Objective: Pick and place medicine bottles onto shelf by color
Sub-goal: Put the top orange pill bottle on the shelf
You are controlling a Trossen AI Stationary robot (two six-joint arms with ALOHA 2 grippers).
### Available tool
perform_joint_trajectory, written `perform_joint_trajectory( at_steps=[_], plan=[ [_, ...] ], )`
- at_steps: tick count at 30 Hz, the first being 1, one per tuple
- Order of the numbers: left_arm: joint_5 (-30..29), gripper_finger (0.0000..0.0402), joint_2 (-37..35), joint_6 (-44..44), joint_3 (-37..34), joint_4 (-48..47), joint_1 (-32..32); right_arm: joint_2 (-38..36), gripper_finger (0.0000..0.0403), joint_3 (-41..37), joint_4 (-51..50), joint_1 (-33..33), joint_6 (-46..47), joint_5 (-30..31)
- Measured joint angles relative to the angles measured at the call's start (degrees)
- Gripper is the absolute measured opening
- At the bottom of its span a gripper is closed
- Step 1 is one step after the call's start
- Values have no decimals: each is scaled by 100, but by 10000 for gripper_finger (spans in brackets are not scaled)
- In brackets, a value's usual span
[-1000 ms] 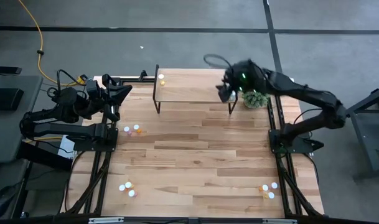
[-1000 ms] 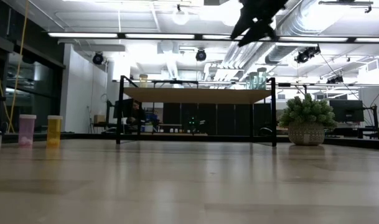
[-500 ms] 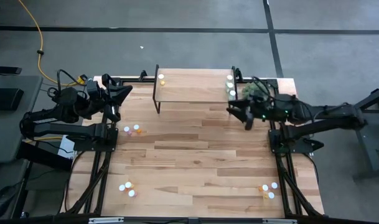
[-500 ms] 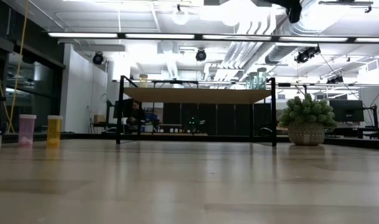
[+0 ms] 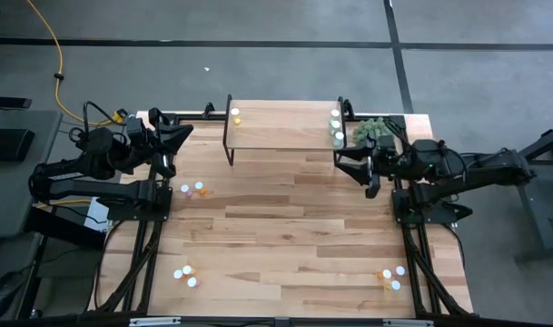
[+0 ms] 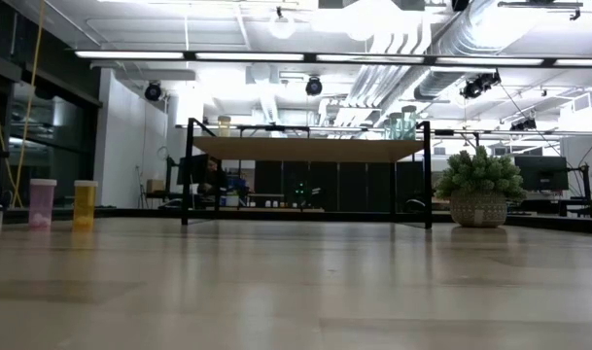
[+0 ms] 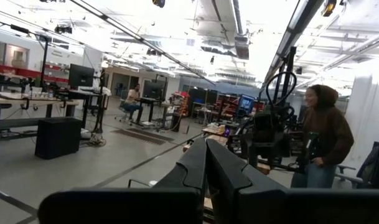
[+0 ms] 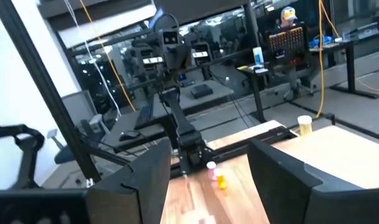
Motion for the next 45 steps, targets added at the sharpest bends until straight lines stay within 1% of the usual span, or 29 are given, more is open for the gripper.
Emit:
perform_joint_trajectory(
  at_steps=[4,9,12,17,24,28,30,32,34,37,38,41,45],
  plan=[
    [3,0,0,0,0,0,1,2,204,3,-38,17,61,-34],
    [22,0,-1,91,0,0,-1,2,204,3,-39,17,-350,-238],
    [26,0,1,87,0,-2,1,2,204,3,-38,17,-333,-243],
    [216,0,1,87,0,0,0,2,204,3,-37,15,-333,-243],
    [216,0,1,96,0,0,-1,2,204,3,-86,15,-313,-244],
    [216,0,1,90,0,0,-1,-43,198,3,-150,15,-76,-245],
    [216,0,1,90,0,-1,-1,-125,182,3,-310,15,-71,-250],
    [216,0,1,86,0,0,-1,-260,152,3,-520,15,-67,-250],
    [216,0,1,40,0,0,-1,-445,108,3,-793,15,-68,-250],
    [216,0,1,11,0,0,-1,-745,27,3,-1226,15,-70,-294],
    [216,0,1,3,0,0,-1,-850,14,3,-1357,15,-68,-330],
    [215,0,1,1,0,0,-1,-1123,18,3,-1558,15,89,-341],
    [168,0,1,0,0,0,-1,-1329,3,1,-1562,15,-8,-339]
  ],
)
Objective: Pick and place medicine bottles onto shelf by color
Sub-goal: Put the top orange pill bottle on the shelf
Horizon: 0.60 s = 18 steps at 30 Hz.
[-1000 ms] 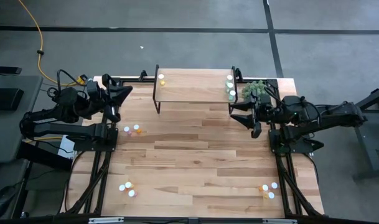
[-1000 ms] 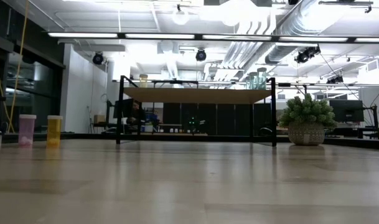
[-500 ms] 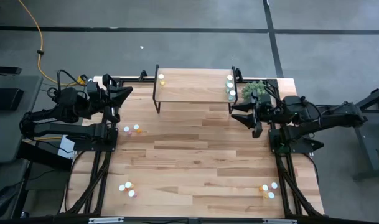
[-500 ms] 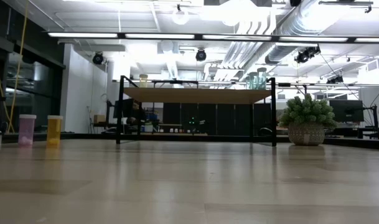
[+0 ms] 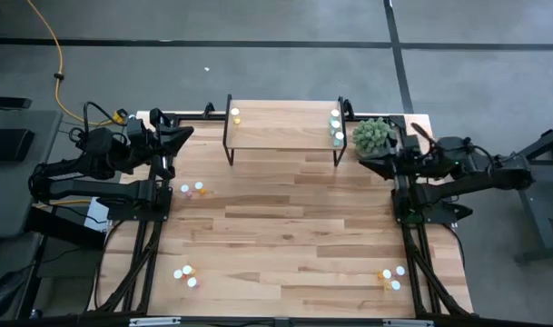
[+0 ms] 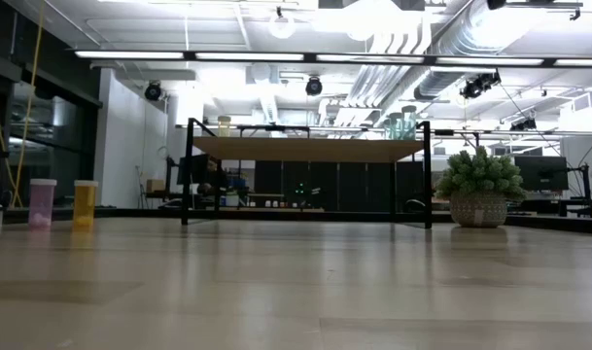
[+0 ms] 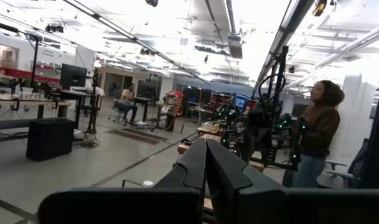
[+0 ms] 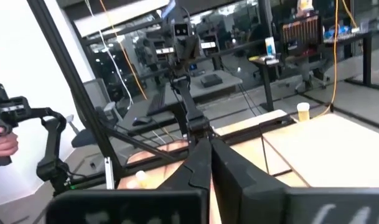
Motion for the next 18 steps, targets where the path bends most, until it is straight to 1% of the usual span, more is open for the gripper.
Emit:
perform_joint_trajectory(
  at_steps=[7,9,11,13,16,18],
  plan=[
    [-72,2,23,0,0,6,0,14,2,0,21,0,152,-96],
    [-147,11,123,26,11,11,0,26,1,-2,20,0,198,-99],
    [-198,30,291,39,149,-268,0,28,1,-4,19,-1,294,-97],
    [-317,57,563,42,487,-854,0,28,0,-4,19,0,351,-99],
    [-503,106,1061,33,1135,-2431,1,28,0,-4,21,-2,431,-97],
    [-605,139,1459,-156,1545,-3508,2,28,0,-4,21,-2,433,-97]
  ],
)
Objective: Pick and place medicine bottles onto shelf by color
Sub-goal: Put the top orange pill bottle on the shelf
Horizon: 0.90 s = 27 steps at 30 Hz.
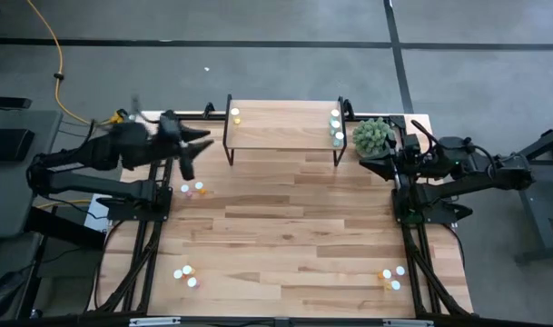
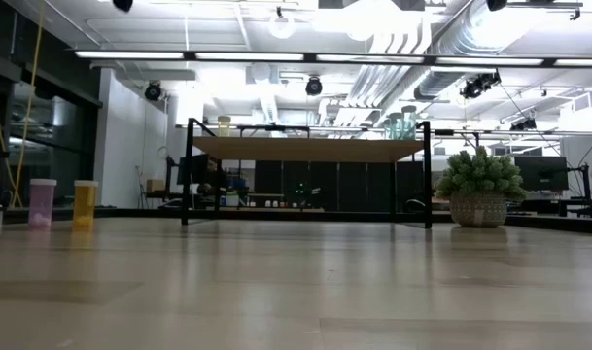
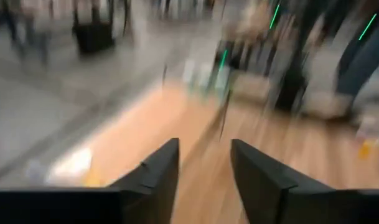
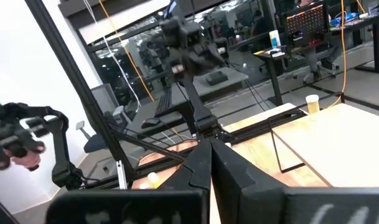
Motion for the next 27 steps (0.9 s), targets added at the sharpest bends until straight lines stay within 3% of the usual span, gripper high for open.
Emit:
perform_joint_trajectory(
  at_steps=[5,11,19,27],
  plan=[
    [-62,208,914,-781,493,-2490,22,2,0,0,0,0,0,55],
    [819,247,2050,-1305,488,-4227,371,54,0,-2,-2,0,0,57],
    [1226,246,3015,-890,487,-4580,569,155,0,-2,-55,0,127,64],
    [1371,245,2892,-1138,-236,-4259,571,153,0,-4,-72,1,119,66]
  ],
)
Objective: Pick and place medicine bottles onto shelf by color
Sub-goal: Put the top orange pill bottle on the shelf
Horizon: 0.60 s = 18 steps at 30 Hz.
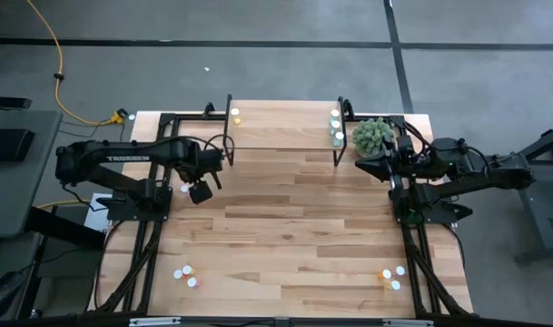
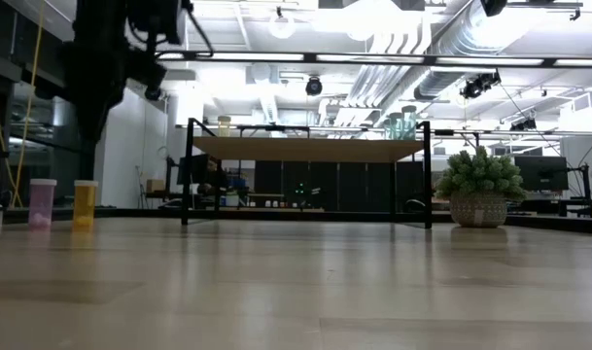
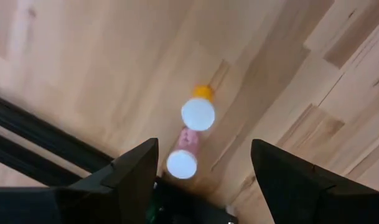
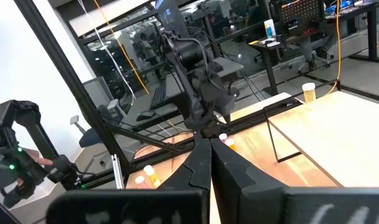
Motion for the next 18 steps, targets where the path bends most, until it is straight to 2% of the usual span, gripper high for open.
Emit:
perform_joint_trajectory(
  at_steps=[6,13,18],
  plan=[
    [104,245,34,-106,-658,661,0,0,0,0,0,1,3,1],
    [-58,245,173,-181,-896,920,0,0,0,0,-44,-3,-1,4],
    [88,245,172,-173,-1014,1044,0,0,0,0,-83,-5,6,4]
  ],
)
